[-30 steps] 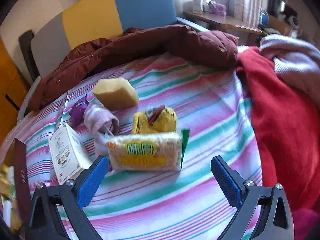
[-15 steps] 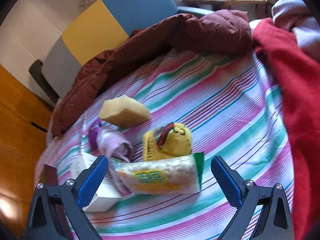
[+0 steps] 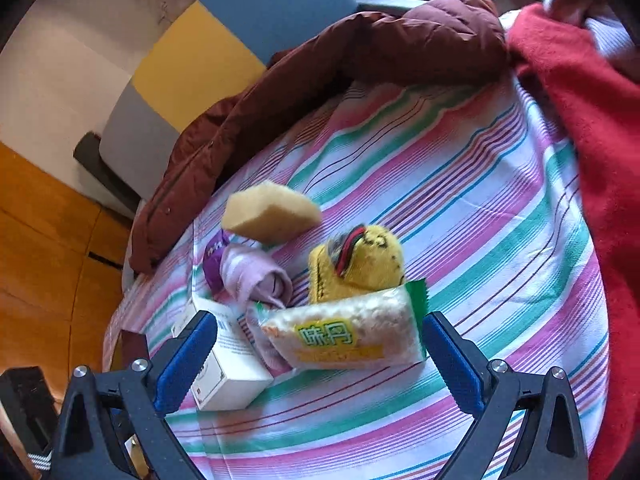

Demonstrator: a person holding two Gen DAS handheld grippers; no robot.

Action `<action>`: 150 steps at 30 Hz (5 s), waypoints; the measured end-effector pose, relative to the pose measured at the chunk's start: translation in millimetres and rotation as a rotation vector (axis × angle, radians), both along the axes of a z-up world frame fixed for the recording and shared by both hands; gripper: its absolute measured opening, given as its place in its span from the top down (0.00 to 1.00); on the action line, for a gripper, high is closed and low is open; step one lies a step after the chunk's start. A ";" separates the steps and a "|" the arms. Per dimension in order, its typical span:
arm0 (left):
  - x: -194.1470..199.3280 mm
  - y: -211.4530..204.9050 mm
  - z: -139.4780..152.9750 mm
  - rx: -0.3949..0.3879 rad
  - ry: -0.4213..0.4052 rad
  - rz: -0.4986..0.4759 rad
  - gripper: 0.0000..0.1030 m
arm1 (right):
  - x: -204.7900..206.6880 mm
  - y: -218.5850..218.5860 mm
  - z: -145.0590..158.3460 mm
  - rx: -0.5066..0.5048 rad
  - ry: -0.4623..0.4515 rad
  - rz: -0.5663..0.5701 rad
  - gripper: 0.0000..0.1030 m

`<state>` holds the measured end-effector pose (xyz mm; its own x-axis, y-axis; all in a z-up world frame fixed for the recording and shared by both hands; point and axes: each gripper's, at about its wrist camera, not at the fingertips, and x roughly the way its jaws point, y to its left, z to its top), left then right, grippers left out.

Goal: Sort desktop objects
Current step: 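Grasp the white tea box with the left tool while the right tool grasps the WEIDAN cracker packet, then carry the white tea box and WEIDAN packet into the gold tray and release both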

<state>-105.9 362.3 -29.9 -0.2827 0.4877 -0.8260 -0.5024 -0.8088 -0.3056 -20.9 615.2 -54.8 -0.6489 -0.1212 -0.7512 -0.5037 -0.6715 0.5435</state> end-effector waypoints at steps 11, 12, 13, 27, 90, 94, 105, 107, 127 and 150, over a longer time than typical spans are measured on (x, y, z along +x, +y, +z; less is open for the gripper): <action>-26.9 48.4 -16.2 -0.074 -0.021 0.045 0.01 | -5.2 7.5 -3.1 -0.063 0.045 -0.024 0.00; -27.8 51.3 -17.4 -0.079 -0.017 0.045 0.01 | -5.4 8.0 -3.6 -0.072 0.052 -0.024 0.00; -29.6 55.7 -20.4 -0.102 -0.006 0.045 0.01 | -5.3 8.4 -3.7 -0.080 0.060 -0.024 0.00; -32.7 46.6 -52.1 -0.158 -0.049 0.006 0.20 | -6.6 11.5 -7.7 -0.128 0.077 -0.010 0.00; 45.2 -57.5 -71.7 -0.117 -0.021 -0.139 0.49 | -49.8 -127.2 -35.3 0.540 -0.290 1.030 0.30; 54.0 -60.9 -68.8 -0.114 -0.010 -0.155 0.49 | -37.9 -130.8 -31.8 0.540 -0.285 1.007 0.33; 65.2 -83.6 -42.9 -0.087 0.034 -0.139 0.49 | -47.4 -132.5 -32.0 0.572 -0.294 0.958 0.07; 65.7 -88.3 -37.2 -0.074 0.042 -0.135 0.49 | -50.7 -133.1 -31.2 0.547 -0.296 0.966 0.21; 69.0 -172.3 21.6 0.060 0.127 0.019 0.49 | -20.6 -156.0 37.3 0.417 -0.106 0.770 0.53; 16.4 -370.1 12.7 -0.072 0.204 0.540 0.49 | -88.9 -413.2 58.7 0.219 0.082 0.940 0.53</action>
